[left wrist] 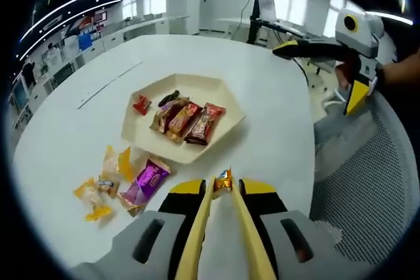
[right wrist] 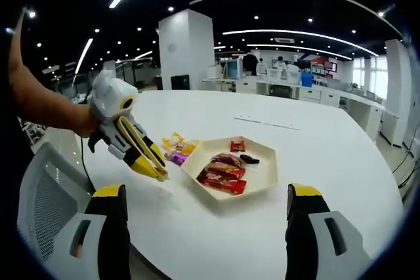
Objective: Place the target food into the container with the food tongs after gripping and lifting it, then release it inside without dropping or visibly crushing the food.
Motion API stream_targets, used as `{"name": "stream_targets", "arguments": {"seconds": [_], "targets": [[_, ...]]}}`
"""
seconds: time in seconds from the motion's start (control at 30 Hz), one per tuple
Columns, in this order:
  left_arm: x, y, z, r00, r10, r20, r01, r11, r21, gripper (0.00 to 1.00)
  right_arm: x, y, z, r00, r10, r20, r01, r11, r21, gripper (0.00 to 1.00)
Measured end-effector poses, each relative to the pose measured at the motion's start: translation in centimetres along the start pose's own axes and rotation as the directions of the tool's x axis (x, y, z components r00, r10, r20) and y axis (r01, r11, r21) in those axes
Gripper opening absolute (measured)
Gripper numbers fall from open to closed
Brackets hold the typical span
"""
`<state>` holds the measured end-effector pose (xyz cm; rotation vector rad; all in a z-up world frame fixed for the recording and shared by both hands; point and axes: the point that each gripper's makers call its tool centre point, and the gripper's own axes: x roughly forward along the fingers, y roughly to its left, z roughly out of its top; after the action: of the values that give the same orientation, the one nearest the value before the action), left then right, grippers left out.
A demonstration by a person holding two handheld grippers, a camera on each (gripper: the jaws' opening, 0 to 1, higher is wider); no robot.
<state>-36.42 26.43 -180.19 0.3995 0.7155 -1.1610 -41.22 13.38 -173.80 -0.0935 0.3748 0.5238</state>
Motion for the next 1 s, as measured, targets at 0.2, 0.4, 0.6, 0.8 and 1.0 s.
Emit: {"name": "stream_targets", "arguments": {"seconds": [0.2, 0.4, 0.6, 0.8, 1.0], "targets": [[-1.5, 2.0, 1.2, 1.0, 0.006, -0.006, -0.006, 1.0, 0.015, 0.17, 0.1, 0.2, -0.1, 1.0, 0.008, -0.007, -0.008, 1.0, -0.002, 1.0], [-3.4, 4.6, 3.9, 1.0, 0.005, 0.011, -0.005, 0.999, 0.032, 0.17, 0.1, 0.2, -0.1, 1.0, 0.01, -0.011, -0.01, 1.0, -0.001, 1.0], [-5.0, 7.0, 6.4, 0.999, 0.024, 0.027, -0.026, 0.998, 0.06, 0.17, 0.1, 0.3, -0.2, 1.0, 0.013, -0.013, -0.013, 1.0, 0.002, 1.0], [-6.3, 8.7, 9.0, 0.998, 0.032, 0.058, -0.037, 0.997, 0.073, 0.17, 0.2, 0.2, -0.2, 1.0, 0.012, -0.015, -0.012, 1.0, 0.006, 1.0], [-6.2, 8.9, 9.9, 0.997, 0.03, 0.068, -0.036, 0.995, 0.09, 0.17, 0.1, 0.3, -0.2, 1.0, 0.012, -0.015, -0.012, 1.0, 0.008, 1.0]]}}
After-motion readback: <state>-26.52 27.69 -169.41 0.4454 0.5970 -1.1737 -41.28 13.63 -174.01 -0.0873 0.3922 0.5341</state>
